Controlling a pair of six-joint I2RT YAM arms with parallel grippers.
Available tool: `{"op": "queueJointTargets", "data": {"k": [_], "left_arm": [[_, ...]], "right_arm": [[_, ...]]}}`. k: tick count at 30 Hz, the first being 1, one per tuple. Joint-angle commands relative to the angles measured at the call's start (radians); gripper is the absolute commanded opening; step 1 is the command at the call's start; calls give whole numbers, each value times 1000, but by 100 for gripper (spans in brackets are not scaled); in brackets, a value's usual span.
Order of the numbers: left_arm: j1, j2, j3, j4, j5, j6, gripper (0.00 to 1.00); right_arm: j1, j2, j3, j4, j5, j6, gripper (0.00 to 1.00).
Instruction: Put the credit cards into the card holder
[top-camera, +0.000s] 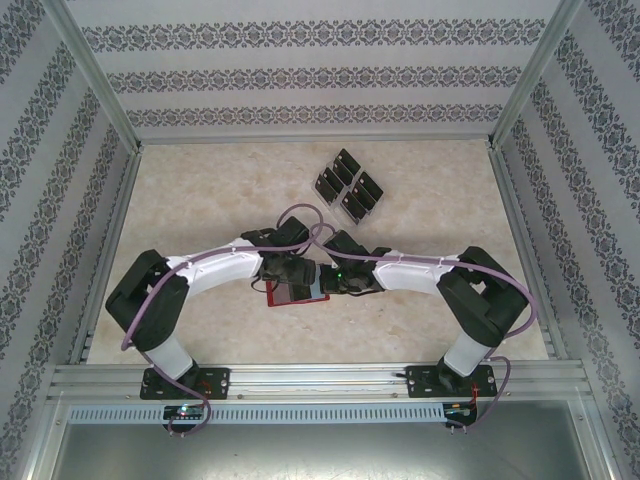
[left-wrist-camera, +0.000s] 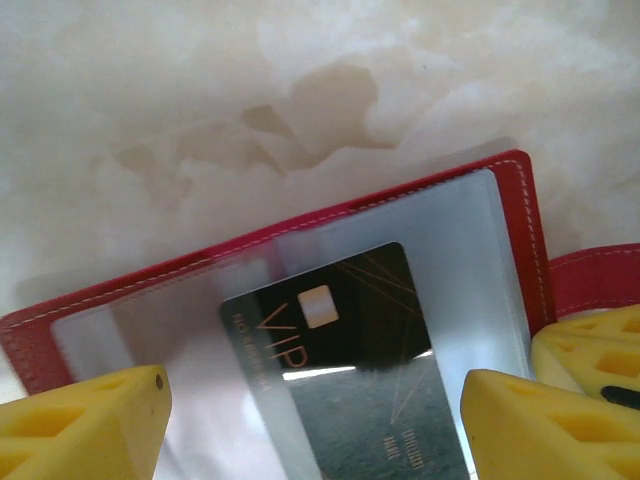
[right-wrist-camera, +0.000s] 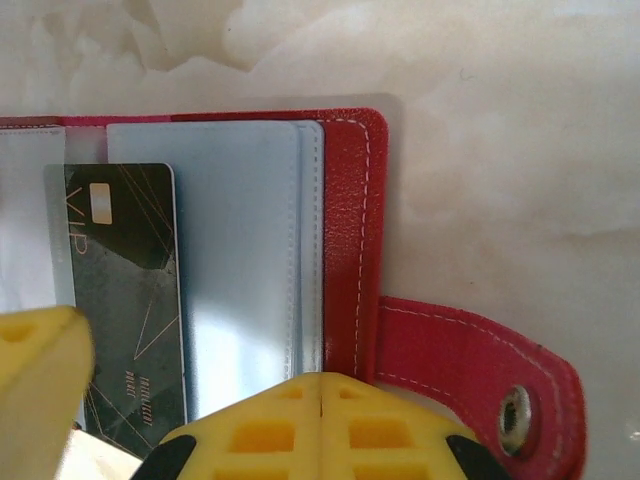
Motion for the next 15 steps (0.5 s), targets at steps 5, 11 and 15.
{"op": "queueJointTargets", "data": {"k": [5,11,15], "left_arm": [[-37,47,23,50,-3,-48,77],[-43,78,0,73,-15,-66,76],[-43,79,4,40,-50,-62,76]], "right_arm": [[0,20,-23,25,19,23,7],[-2,29,-34,35,16,36,7],[-7,31,-39,31,23,45,6]]}}
